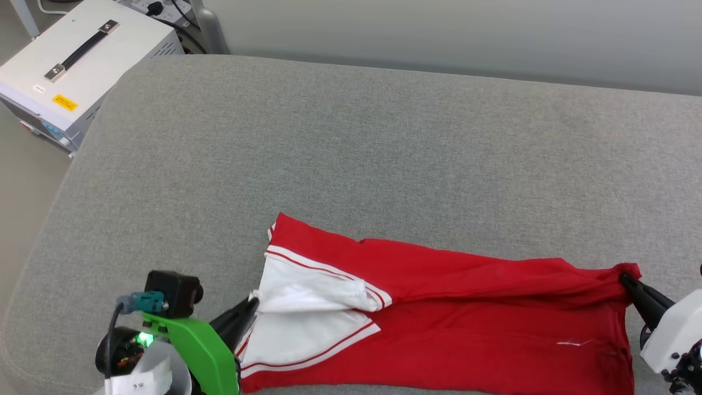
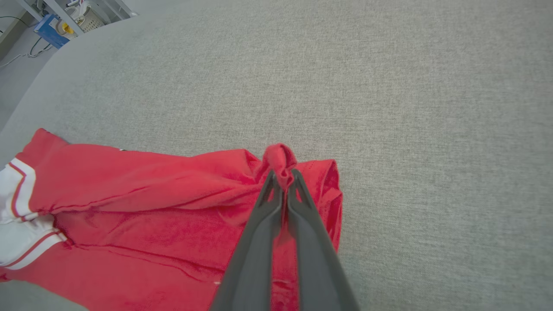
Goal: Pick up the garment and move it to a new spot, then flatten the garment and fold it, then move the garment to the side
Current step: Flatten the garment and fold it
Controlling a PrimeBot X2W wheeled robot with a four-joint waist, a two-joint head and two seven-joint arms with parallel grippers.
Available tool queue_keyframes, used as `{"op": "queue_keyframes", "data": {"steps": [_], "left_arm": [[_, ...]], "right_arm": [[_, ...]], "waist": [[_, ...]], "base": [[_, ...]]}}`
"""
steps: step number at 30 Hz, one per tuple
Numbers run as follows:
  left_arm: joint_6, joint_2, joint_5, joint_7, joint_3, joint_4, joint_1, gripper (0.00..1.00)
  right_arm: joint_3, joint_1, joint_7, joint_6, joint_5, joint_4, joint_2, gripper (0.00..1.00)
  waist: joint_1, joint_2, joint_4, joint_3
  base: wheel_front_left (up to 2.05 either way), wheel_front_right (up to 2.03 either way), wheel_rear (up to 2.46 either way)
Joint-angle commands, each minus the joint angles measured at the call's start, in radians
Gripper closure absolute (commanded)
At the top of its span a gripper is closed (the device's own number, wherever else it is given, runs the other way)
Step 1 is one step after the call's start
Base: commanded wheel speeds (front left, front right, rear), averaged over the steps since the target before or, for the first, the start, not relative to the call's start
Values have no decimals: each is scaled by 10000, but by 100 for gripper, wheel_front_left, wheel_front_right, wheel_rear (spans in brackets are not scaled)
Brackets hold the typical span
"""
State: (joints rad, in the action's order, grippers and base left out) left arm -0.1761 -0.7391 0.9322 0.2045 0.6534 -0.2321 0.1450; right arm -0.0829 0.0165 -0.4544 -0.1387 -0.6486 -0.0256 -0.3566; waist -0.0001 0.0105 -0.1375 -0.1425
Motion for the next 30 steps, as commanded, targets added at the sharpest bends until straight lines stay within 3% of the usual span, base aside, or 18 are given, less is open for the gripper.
{"op": "queue_keyframes", "data": {"steps": [1, 4, 10, 13, 15, 19, 20, 21, 22, 23, 24, 30], "left_arm": [[-25, -79, 154, 78, 103, -5, -246, 100], [30, -109, 247, 288, 341, 82, -492, 100], [189, -23, 229, 585, 767, 489, -634, 100], [286, 79, 222, 637, 901, 768, -616, 100], [330, 70, 104, 679, 1003, 998, -571, 100], [444, 175, 41, 655, 1108, 1351, -498, 100], [471, 205, 36, 667, 1139, 1418, -479, 100], [487, 228, 26, 672, 1161, 1470, -464, 100], [482, 241, -34, 663, 1191, 1542, -435, 78], [466, 245, -102, 638, 1207, 1603, -410, 7], [432, 258, -169, 592, 1207, 1669, -378, 0], [232, 341, -298, 258, 1036, 1746, -283, 0]], "right_arm": [[-3, 206, -66, 80, -93, -83, -78, 100], [-26, 476, -206, 80, -182, -62, -118, 100], [6, 861, -353, 80, -165, 90, -125, 84], [80, 962, -432, 80, -129, 204, -109, 88], [146, 1018, -485, 80, -71, 274, -128, 100], [260, 1110, -595, 80, -37, 388, -130, 100], [248, 1141, -670, 80, -37, 462, -98, 75], [237, 1166, -755, 80, -25, 520, -74, 62], [259, 1176, -870, 80, -2, 558, -58, 0], [287, 1171, -895, 80, 37, 531, -71, 0], [255, 1152, -897, 80, 95, 494, -84, 0], [-156, 1220, -1731, 80, 57, -105, -5, 0]], "waist": [[1, -105, -5, 6], [1, -105, -3, 6], [1, -105, 32, 5], [1, -105, 59, 6], [1, -105, 78, -4], [1, -105, 104, -11], [1, -105, 110, -2], [1, -105, 114, 10], [1, -105, 119, 42], [1, -105, 129, 75], [1, -105, 138, 111], [1, -105, 162, 533]], "base": [[0, 0, 0], [0, 0, 0], [0, 0, 0], [0, 0, 0], [0, 0, 0], [0, 0, 0], [0, 0, 0], [0, 0, 0], [0, 0, 0], [0, 0, 0], [0, 0, 0], [0, 0, 0]]}}
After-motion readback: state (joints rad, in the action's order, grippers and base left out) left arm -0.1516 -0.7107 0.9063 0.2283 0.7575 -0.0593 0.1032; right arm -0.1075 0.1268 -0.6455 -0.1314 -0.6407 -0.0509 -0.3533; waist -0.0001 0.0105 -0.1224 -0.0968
